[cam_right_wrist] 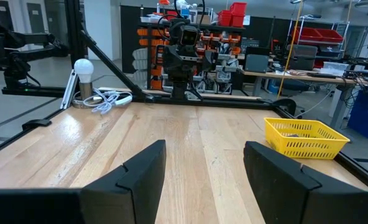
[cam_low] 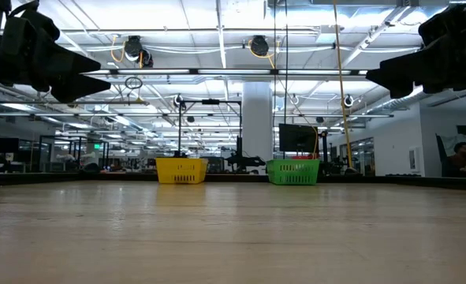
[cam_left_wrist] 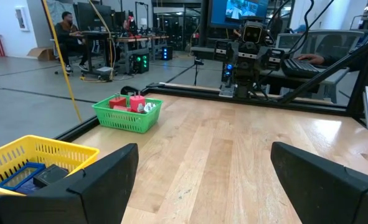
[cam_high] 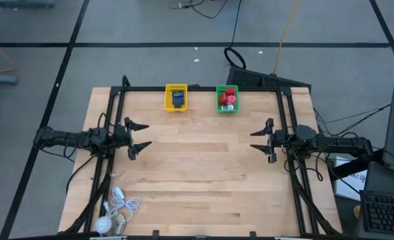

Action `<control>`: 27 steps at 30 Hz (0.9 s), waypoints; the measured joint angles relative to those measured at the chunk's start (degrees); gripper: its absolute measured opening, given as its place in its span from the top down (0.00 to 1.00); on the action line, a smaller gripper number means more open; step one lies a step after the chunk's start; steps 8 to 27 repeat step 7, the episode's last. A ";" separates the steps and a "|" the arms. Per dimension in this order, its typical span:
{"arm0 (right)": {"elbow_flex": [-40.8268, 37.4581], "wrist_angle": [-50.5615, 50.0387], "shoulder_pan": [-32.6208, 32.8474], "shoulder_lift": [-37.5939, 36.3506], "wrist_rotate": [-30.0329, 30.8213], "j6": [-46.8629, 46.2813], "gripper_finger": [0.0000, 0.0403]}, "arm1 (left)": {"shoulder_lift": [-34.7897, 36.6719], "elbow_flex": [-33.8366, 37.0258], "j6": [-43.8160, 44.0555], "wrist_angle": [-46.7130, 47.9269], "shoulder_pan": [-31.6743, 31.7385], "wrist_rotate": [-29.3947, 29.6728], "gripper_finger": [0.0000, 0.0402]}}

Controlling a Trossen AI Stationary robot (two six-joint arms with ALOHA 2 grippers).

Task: Pick & Place Office items
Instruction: Return to Home Position

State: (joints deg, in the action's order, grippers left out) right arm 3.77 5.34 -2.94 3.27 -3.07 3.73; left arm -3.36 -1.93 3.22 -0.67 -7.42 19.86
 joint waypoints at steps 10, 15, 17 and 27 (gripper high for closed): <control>0.00 -0.02 0.00 0.02 0.00 0.00 0.49 | 0.00 0.00 0.00 0.00 -0.02 0.01 0.09; 0.00 -0.02 0.00 0.02 0.00 0.00 0.49 | 0.00 0.00 0.00 0.00 -0.02 0.01 0.09; 0.00 -0.02 0.00 0.02 0.00 0.00 0.49 | 0.00 0.00 0.00 0.00 -0.02 0.01 0.09; 0.00 -0.02 0.00 0.02 0.00 0.00 0.49 | 0.00 0.00 0.00 0.00 -0.02 0.01 0.09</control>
